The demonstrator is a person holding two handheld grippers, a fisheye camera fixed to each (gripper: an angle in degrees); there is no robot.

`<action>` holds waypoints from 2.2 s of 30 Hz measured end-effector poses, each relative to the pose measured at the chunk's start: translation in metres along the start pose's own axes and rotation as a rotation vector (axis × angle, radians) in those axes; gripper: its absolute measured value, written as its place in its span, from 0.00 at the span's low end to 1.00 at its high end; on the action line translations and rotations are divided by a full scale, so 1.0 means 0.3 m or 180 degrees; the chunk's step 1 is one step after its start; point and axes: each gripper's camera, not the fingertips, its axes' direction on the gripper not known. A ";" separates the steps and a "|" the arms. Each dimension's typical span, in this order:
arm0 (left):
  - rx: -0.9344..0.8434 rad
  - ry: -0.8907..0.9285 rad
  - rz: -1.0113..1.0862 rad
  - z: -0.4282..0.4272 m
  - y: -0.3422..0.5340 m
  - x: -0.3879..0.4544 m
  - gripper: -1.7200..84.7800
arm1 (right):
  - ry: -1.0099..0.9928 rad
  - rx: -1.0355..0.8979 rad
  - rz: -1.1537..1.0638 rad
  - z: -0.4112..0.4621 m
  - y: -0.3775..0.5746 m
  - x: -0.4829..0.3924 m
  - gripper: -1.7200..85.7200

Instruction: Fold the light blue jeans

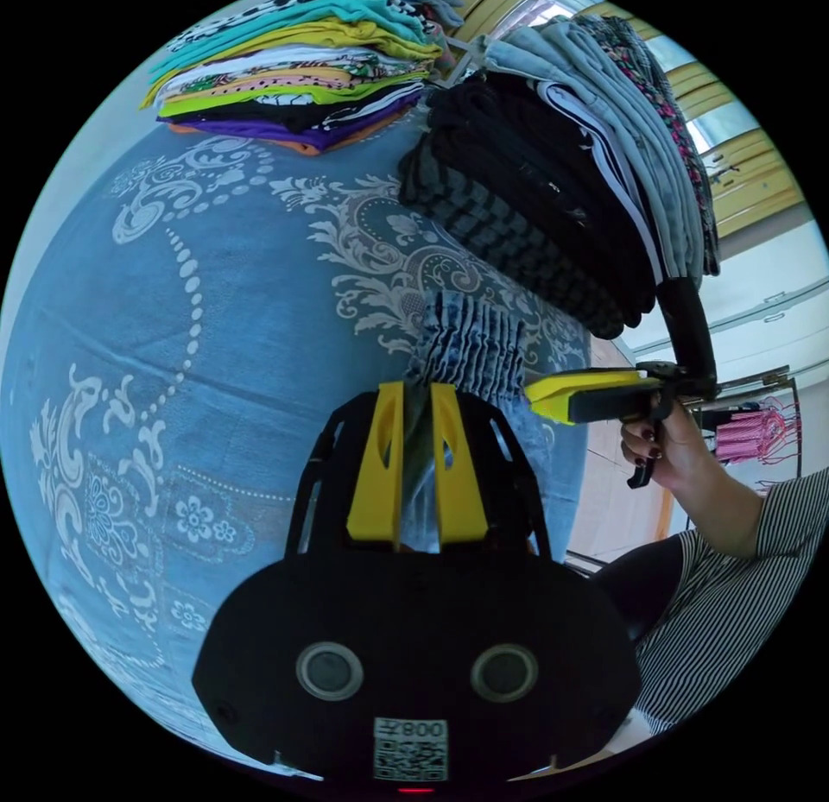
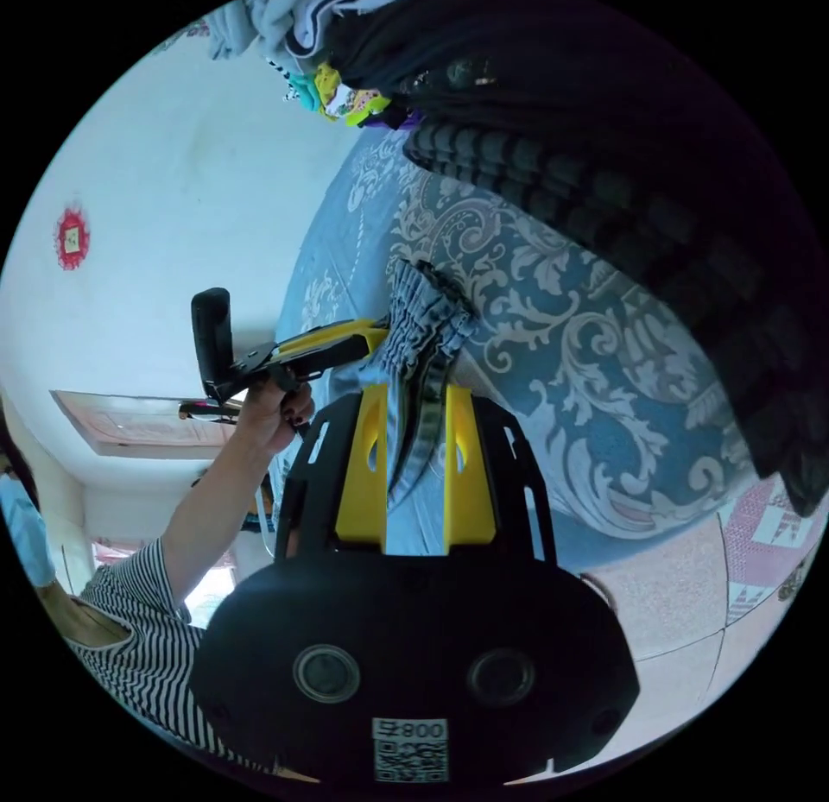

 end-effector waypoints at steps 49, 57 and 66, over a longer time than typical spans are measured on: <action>0.1707 -0.0132 -0.2634 -1.583 1.962 -0.262 0.03 | 0.0660 -0.2018 -0.3369 1.003 0.846 -1.394 0.08; 0.1367 -0.0190 -0.2255 -1.618 1.810 -0.092 0.02 | 0.0586 -0.2154 -0.3629 1.001 0.873 -1.504 0.03; 0.1112 -0.0386 -0.2341 -1.686 1.760 -0.008 0.02 | 0.1146 -0.2016 -0.3452 1.026 0.755 -1.460 0.02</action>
